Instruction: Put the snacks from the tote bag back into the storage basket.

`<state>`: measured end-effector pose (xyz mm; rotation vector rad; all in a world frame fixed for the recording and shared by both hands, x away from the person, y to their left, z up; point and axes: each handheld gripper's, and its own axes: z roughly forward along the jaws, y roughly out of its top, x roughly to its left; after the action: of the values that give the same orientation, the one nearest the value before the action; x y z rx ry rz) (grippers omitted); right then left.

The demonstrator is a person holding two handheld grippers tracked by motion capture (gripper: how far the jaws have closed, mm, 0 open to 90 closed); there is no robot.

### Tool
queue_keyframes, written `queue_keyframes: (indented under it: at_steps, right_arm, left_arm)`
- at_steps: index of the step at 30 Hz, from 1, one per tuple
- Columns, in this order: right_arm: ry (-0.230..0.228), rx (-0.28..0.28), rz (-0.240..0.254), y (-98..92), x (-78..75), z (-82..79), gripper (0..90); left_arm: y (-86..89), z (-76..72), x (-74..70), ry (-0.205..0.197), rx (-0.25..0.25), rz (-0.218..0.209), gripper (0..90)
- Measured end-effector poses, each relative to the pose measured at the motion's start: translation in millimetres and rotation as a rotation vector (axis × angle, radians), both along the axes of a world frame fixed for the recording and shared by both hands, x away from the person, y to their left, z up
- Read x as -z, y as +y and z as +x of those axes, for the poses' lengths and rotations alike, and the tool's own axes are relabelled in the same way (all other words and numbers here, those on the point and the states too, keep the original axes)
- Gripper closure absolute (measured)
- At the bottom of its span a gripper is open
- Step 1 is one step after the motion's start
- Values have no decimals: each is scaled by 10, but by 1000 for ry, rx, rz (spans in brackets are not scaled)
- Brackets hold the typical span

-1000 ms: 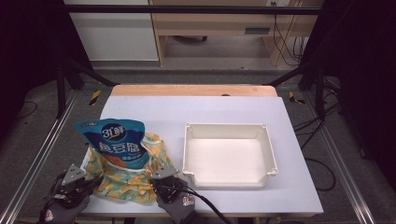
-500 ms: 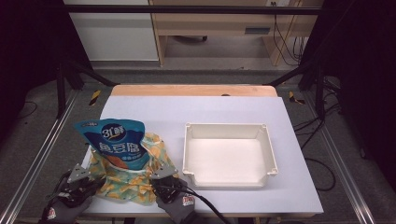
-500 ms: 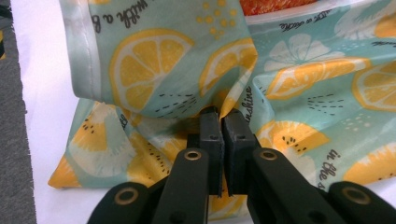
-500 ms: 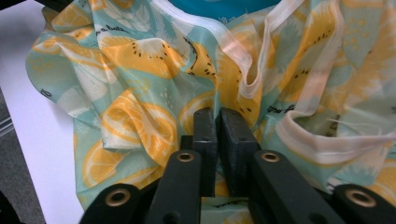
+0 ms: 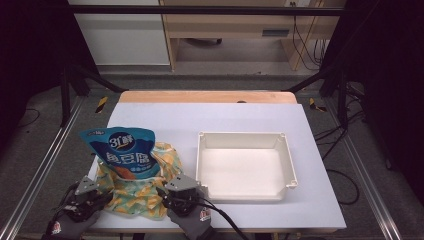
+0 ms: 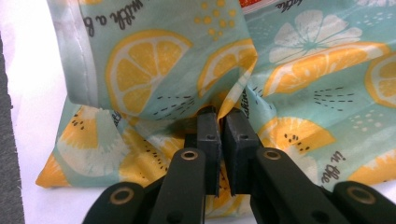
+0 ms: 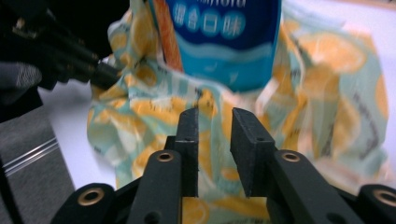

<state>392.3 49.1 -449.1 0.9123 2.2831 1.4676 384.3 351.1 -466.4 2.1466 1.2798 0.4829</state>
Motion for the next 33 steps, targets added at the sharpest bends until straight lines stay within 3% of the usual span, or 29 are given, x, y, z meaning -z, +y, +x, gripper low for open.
queue_keyframes:
  at_steps: [4, 7, 11, 14, 15, 20, 21, 24, 25, 26, 27, 31, 33]
  right_arm:
    - [-10, 19, -31, 73, 16, 60, 810]
    - [30, 30, -90, 150, 193, 115, 869]
    - [57, 40, -111, 161, 292, 136, 887]
    - [67, 40, -134, 174, 339, 153, 893]
    - [67, 40, -134, 174, 339, 153, 893]
    - [84, 36, -154, 204, 393, 159, 896]
    - [84, 36, -154, 204, 393, 159, 896]
    - [86, 33, -153, 205, 398, 164, 895]
    - [86, 33, -153, 205, 398, 164, 895]
    - [86, 29, -158, 207, 398, 164, 895]
    - [86, 29, -158, 207, 398, 164, 895]
    - [85, 28, -162, 211, 399, 164, 895]
    - [86, 28, -162, 211, 399, 165, 895]
  left_arm:
    - [13, -1, -4, -1, -1, -12, 841]
    - [30, -26, -33, -18, -5, -33, 812]
    - [55, -45, -68, -40, -9, -57, 763]
    - [101, -89, -166, -90, -3, -106, 686]
    - [101, -89, -166, -90, -3, -106, 677]
    - [197, -171, -389, -170, -37, -155, 658]
    - [197, -171, -389, -170, -37, -155, 658]
    - [212, -200, -566, -230, -47, -161, 660]
    - [212, -200, -566, -230, -47, -161, 662]
    - [197, -197, -664, -268, -49, -161, 665]
    - [197, -197, -664, -268, -49, -161, 669]
    - [106, -80, -857, -331, -35, -142, 699]
    - [82, -38, -869, -333, -30, -139, 732]
